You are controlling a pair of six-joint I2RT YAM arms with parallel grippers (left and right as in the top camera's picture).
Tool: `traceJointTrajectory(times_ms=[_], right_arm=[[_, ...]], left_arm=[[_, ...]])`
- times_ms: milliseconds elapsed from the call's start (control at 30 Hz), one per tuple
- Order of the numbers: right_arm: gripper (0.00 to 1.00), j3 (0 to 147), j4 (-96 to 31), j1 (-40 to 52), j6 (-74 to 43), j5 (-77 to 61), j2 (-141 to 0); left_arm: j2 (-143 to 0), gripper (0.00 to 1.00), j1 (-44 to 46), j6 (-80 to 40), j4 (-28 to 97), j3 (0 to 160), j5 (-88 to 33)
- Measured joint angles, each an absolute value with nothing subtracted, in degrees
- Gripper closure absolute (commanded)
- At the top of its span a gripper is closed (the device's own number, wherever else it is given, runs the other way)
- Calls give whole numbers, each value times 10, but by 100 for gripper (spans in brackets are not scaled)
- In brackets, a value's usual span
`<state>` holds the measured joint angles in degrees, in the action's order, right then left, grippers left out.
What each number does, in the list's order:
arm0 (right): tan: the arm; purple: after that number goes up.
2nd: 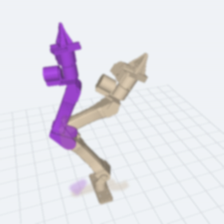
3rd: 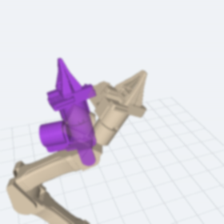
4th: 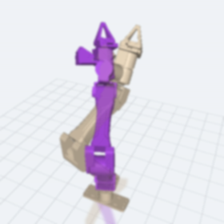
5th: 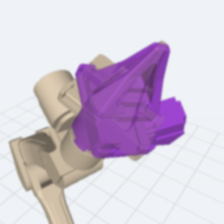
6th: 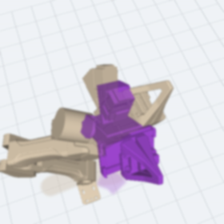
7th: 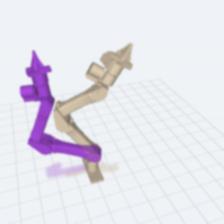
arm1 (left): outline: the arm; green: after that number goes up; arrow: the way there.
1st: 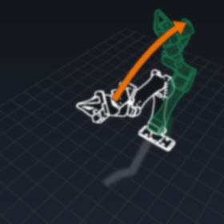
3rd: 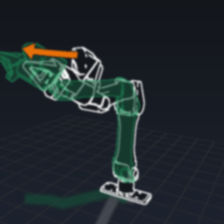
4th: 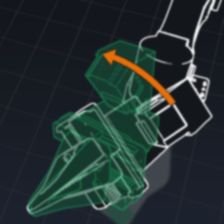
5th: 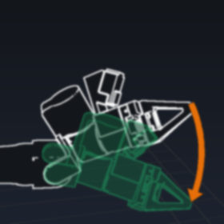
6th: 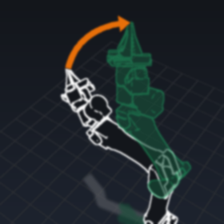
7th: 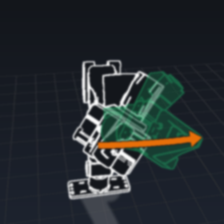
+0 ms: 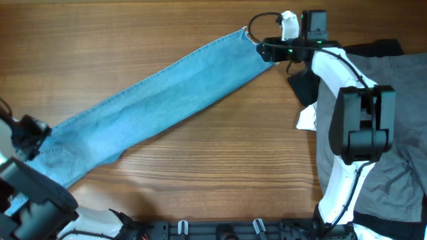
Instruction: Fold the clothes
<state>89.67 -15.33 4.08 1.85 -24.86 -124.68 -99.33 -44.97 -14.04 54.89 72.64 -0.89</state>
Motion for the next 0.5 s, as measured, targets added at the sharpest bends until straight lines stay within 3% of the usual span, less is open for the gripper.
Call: traceJointTrajectory(times_ms=[133, 167, 200, 300, 333, 500], right_arm=[[18, 897, -67, 67, 23, -177, -1297], [23, 897, -63, 65, 23, -173, -1312], [47, 897, -58, 65, 27, -174, -1320], [91, 898, -55, 65, 28, -182, -1322], [96, 898, -54, 67, 30, -201, -1323], [96, 897, -82, 67, 21, -261, -1268]], left_arm=[[-979, 48, -496, -141, 569, 731, -80], [-979, 48, -496, -141, 571, 731, -93], [-979, 48, -496, -140, 572, 731, -105], [-979, 47, -496, -141, 574, 731, -115], [-979, 46, -496, -141, 574, 731, -119], [-979, 43, -496, -141, 575, 731, -99]])
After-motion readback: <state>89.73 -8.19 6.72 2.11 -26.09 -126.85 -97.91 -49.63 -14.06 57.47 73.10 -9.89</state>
